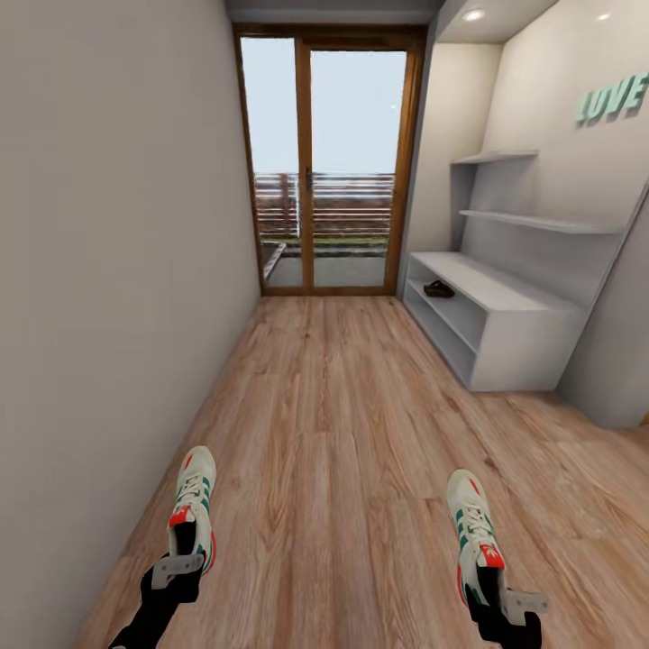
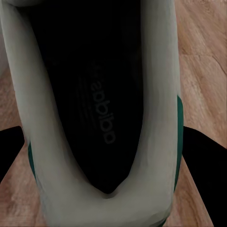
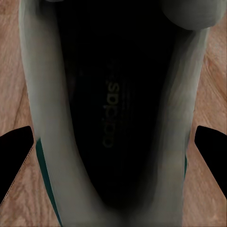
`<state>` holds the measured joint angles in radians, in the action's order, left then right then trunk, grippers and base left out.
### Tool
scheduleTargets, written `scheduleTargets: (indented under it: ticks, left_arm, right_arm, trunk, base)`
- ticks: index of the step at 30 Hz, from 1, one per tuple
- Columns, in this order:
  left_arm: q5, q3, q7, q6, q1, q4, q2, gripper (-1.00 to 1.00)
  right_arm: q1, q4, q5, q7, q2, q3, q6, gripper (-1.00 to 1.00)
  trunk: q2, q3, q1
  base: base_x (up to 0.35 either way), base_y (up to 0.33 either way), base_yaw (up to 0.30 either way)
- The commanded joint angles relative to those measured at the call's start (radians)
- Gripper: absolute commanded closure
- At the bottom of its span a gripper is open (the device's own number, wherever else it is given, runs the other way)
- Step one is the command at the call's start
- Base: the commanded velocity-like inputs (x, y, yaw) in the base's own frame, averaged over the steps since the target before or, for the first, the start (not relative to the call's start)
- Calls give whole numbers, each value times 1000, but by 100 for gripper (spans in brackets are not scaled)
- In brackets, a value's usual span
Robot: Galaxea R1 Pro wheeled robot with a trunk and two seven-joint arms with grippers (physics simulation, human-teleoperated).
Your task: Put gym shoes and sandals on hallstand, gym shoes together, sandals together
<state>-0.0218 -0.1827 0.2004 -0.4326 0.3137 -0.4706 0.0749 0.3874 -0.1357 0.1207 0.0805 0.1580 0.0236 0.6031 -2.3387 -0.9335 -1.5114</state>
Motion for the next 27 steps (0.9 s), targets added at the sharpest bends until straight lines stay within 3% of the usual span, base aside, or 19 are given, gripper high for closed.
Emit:
scheduleTargets:
  ticks: [1,27]
  left_arm:
    - [-3,-6,10,-2,0,0,0,100]
    - [-3,-6,10,-1,1,1,0,100]
  right_arm:
    - [1,1,9,8,0,2,3,100]
    - [0,1,8,8,0,3,3,100]
  trunk:
    - [0,-1,0]
    - [0,-1,0]
  base:
    - [339,0,0]
    - [339,0,0]
